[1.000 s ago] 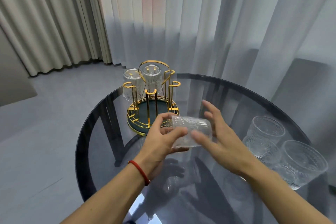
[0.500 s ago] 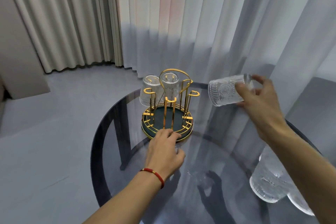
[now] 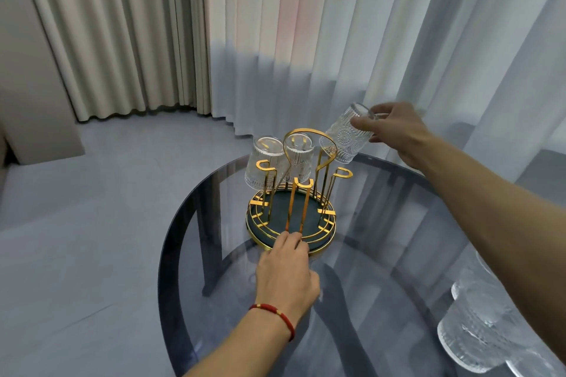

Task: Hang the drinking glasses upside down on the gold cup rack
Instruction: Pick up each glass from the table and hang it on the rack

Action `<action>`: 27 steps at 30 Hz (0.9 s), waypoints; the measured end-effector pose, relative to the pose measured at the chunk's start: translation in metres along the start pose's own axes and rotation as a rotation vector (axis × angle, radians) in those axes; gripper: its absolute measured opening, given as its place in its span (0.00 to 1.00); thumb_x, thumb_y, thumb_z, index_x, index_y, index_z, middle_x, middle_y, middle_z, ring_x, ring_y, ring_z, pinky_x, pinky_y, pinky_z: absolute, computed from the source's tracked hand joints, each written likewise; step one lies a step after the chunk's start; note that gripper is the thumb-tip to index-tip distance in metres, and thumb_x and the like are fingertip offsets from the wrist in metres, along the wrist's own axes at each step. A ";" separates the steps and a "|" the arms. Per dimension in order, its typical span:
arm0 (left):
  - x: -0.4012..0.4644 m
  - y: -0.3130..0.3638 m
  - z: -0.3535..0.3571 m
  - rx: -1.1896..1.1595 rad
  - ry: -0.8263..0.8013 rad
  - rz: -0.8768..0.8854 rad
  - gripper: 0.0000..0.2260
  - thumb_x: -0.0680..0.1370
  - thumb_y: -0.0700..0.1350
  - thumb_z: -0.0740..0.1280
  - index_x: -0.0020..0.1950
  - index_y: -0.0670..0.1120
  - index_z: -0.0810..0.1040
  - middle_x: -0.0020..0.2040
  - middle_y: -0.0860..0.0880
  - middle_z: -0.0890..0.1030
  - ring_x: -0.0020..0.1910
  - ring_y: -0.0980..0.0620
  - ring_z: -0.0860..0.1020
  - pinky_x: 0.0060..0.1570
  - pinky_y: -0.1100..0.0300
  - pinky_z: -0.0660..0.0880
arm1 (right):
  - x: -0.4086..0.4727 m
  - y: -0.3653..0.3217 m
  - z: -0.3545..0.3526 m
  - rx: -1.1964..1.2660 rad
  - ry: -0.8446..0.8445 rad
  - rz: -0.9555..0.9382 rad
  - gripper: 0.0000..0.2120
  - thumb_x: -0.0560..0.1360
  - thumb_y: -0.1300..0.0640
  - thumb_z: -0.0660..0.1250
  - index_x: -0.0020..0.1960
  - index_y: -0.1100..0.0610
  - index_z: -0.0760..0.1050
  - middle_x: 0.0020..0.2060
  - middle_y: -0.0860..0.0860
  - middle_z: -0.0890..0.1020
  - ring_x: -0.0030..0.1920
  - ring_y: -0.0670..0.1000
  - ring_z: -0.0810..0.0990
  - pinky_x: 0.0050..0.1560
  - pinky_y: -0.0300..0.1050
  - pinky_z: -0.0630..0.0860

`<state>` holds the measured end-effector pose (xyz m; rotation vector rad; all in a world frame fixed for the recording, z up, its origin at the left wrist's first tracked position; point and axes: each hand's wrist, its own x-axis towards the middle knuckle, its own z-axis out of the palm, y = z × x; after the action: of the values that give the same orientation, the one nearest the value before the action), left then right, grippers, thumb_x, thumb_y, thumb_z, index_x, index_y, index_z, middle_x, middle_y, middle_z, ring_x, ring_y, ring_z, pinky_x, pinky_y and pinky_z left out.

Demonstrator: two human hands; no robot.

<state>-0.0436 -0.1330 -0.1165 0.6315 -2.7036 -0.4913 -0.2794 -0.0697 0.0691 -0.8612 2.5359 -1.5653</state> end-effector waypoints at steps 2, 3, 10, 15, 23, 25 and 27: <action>0.000 0.001 0.000 0.002 -0.003 -0.007 0.17 0.78 0.46 0.64 0.66 0.47 0.76 0.73 0.50 0.71 0.75 0.51 0.62 0.67 0.52 0.71 | 0.002 -0.002 0.004 -0.062 -0.043 -0.015 0.38 0.68 0.50 0.81 0.71 0.65 0.73 0.60 0.59 0.80 0.49 0.55 0.83 0.57 0.55 0.83; -0.001 0.001 0.000 0.004 -0.004 -0.012 0.16 0.78 0.46 0.64 0.66 0.46 0.77 0.73 0.50 0.71 0.75 0.51 0.62 0.67 0.52 0.71 | 0.003 -0.004 0.005 -0.093 -0.065 -0.022 0.38 0.68 0.49 0.81 0.71 0.65 0.73 0.59 0.58 0.80 0.49 0.55 0.83 0.57 0.55 0.82; -0.002 0.005 -0.001 0.010 -0.030 -0.031 0.15 0.78 0.47 0.65 0.65 0.46 0.78 0.75 0.50 0.68 0.76 0.50 0.60 0.67 0.51 0.72 | 0.011 -0.004 0.015 -0.267 -0.257 -0.051 0.37 0.69 0.55 0.81 0.73 0.64 0.71 0.67 0.59 0.78 0.64 0.58 0.77 0.68 0.54 0.73; -0.001 0.006 -0.002 -0.008 -0.024 -0.053 0.13 0.78 0.46 0.65 0.61 0.46 0.80 0.73 0.50 0.70 0.75 0.51 0.62 0.65 0.50 0.74 | 0.009 0.012 0.028 -0.330 -0.378 -0.063 0.37 0.69 0.60 0.81 0.74 0.61 0.71 0.67 0.57 0.78 0.61 0.57 0.77 0.62 0.48 0.73; 0.001 0.009 0.000 0.020 -0.045 -0.065 0.13 0.79 0.47 0.65 0.61 0.46 0.80 0.75 0.49 0.69 0.77 0.49 0.59 0.65 0.49 0.73 | 0.006 0.020 0.036 -0.234 -0.488 -0.020 0.33 0.69 0.66 0.79 0.72 0.55 0.74 0.68 0.52 0.78 0.62 0.58 0.80 0.71 0.59 0.71; 0.001 0.009 0.000 0.028 -0.036 -0.062 0.12 0.79 0.47 0.65 0.60 0.45 0.80 0.75 0.49 0.69 0.77 0.49 0.60 0.65 0.49 0.74 | 0.004 0.022 0.036 -0.222 -0.501 -0.022 0.33 0.70 0.66 0.78 0.72 0.55 0.73 0.68 0.53 0.77 0.62 0.57 0.80 0.71 0.58 0.71; 0.001 0.010 0.000 0.049 -0.031 -0.055 0.12 0.79 0.48 0.65 0.60 0.45 0.80 0.74 0.48 0.69 0.76 0.49 0.60 0.64 0.50 0.75 | 0.000 0.024 0.036 -0.213 -0.509 -0.027 0.33 0.71 0.65 0.77 0.74 0.54 0.71 0.69 0.53 0.76 0.64 0.58 0.79 0.71 0.58 0.71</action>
<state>-0.0485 -0.1250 -0.1127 0.7187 -2.7415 -0.4537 -0.2781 -0.0905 0.0317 -1.1449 2.3364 -0.9276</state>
